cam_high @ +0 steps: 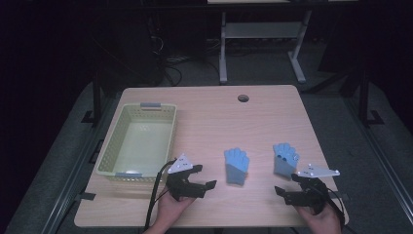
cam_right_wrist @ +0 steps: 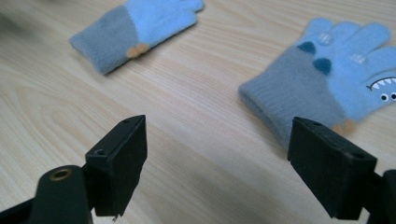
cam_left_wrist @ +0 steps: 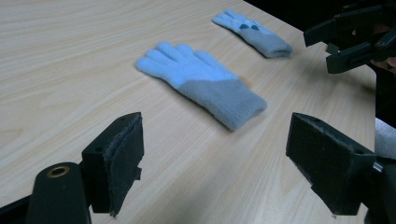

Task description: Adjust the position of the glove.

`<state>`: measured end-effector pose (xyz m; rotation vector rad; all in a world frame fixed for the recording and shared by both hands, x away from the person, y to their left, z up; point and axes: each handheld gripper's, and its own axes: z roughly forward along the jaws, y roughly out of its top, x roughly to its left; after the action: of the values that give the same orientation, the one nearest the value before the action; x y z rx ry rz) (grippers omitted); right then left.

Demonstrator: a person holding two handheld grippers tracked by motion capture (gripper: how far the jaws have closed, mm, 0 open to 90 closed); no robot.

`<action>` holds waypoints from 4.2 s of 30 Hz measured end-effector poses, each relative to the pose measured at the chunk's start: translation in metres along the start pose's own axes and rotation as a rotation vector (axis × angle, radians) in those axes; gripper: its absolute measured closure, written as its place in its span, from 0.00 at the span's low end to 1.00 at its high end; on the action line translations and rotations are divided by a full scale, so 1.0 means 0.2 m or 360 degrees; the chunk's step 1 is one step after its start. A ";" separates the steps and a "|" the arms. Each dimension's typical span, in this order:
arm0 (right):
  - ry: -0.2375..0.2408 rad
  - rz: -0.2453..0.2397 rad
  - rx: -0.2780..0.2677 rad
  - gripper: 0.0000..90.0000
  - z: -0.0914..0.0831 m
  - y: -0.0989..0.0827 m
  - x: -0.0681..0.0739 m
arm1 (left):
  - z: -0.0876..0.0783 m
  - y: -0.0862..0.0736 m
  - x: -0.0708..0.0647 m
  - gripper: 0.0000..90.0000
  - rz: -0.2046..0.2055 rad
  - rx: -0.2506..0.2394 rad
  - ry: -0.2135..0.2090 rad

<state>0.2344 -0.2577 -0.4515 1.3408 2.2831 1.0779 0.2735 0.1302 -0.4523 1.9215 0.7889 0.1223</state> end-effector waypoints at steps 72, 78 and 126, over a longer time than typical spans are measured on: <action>-0.0041 0.0140 0.0295 0.31 0.13 0.43 -0.27 | -0.03 0.02 -0.02 0.22 0.0042 -0.0058 -0.0015; -0.0037 0.0167 0.0339 0.35 0.17 0.43 -0.30 | -0.03 0.02 -0.01 0.22 0.0027 -0.0060 -0.0023; -0.0188 0.0073 0.0662 0.87 0.34 0.43 -0.31 | -0.04 0.01 0.00 0.22 0.0000 -0.0061 -0.0028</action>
<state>0.3587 -0.2536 -0.4434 1.5627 2.4837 0.5305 0.2723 0.1357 -0.4468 1.8842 0.7694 0.1197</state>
